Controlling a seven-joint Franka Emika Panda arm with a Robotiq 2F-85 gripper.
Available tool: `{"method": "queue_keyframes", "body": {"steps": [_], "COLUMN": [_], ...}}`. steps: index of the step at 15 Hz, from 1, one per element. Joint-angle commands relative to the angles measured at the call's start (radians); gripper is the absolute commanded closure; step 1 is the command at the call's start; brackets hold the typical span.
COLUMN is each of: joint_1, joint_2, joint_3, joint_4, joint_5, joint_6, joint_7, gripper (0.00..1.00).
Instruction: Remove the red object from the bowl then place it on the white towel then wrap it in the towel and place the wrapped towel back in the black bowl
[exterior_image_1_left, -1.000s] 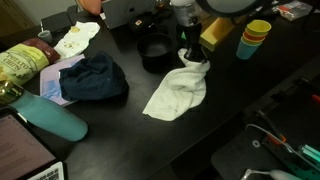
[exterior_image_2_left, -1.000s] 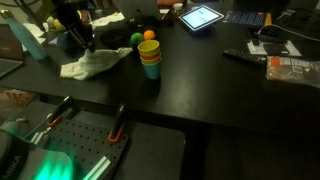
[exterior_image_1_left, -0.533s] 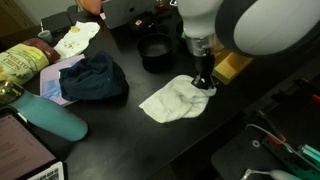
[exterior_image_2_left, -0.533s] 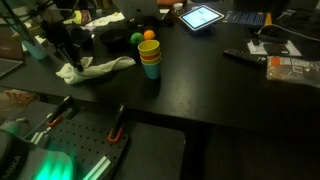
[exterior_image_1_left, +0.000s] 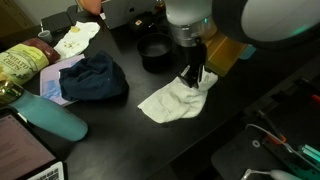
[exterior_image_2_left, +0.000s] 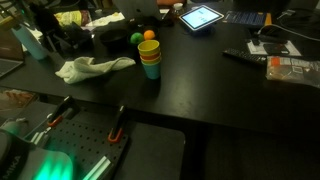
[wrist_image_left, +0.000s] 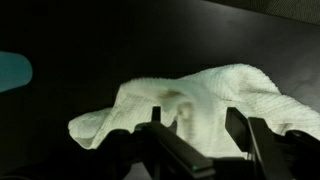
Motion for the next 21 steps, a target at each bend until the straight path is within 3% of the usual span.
{"method": "queue_keyframes", "body": {"steps": [1, 4, 12, 21], "joint_1": [-0.013, -0.018, -0.006, 0.009], "joint_2": [0.031, 0.072, 0.223, 0.334], "joint_3": [0.063, 0.094, 0.128, 0.094], "joint_4": [0.087, 0.100, 0.092, 0.073], "joint_5": [0.071, 0.144, 0.276, 0.278], "joint_6": [-0.125, -0.043, 0.370, 0.537], "joint_7": [-0.014, -0.043, -0.163, -0.245], "gripper": [0.01, 0.00, 0.00, 0.00]}}
